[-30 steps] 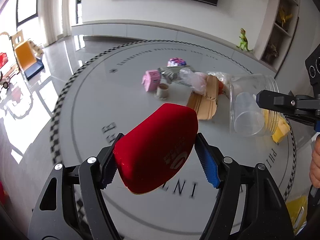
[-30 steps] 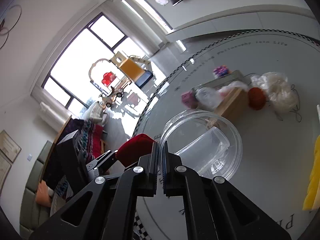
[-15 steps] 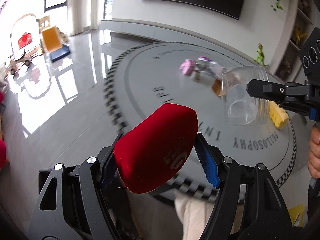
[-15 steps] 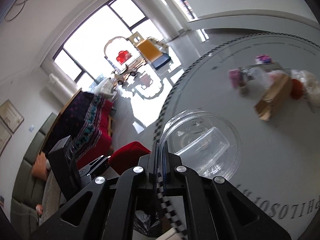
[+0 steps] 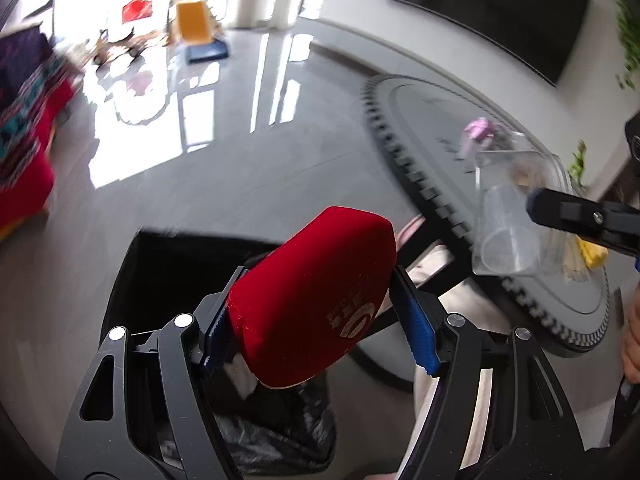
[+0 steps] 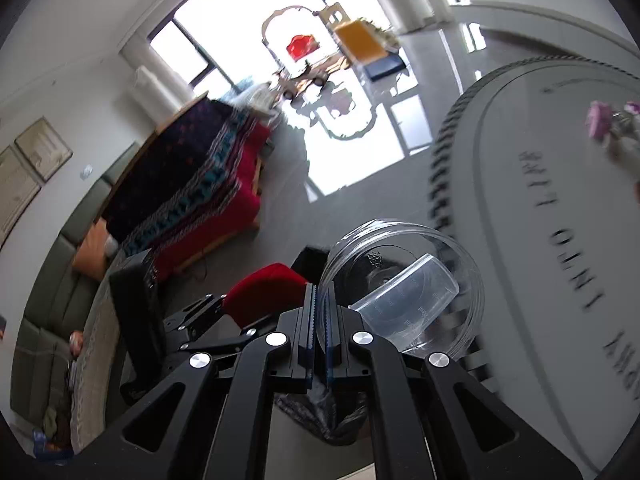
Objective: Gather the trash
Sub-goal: 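Carry the red box and clear jar to the trash bag and release both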
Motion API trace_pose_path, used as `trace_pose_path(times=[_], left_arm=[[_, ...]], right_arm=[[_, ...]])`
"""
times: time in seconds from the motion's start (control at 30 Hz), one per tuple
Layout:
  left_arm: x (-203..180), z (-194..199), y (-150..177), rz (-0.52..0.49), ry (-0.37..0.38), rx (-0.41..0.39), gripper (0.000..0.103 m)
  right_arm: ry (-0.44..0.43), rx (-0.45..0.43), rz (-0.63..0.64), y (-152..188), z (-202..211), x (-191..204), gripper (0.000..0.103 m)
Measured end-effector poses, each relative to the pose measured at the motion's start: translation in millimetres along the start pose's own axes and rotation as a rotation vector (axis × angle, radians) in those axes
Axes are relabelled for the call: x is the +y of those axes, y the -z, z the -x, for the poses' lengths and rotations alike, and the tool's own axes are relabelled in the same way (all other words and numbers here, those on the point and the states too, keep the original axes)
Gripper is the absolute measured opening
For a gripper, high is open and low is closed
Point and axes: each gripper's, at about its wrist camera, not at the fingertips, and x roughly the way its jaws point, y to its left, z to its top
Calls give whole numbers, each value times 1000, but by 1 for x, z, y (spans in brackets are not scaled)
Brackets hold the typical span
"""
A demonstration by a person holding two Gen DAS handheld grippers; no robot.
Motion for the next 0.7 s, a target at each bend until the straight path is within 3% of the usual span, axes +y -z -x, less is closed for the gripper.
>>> trace_pose_path(times=[0.17,0.37,0.47,0.5,0.57,0.6,0.7], left_arm=[[32,1,22,76,-38,30,69],[70,-2,50,168,-129,85,69],[88,-2,60,223,-140,104,70],[92,-4,62,243,-139,119,80],[102,-7,64,303,-199,151,97],[108,-6,67,332,-225,153,97],[124,-1,73,411,-222,150,97]], right_arm=[[-20,81,22,14,-32,19,5],[-29,233,30,32,-85,40,5],[-45,321,46,37,-110,52,5],[-46,378,47,38,-124,58,9],[-6,420,20,40,-136,60,43],[16,404,22,40,-136,60,52],[9,383,32,43,-130,58,52]])
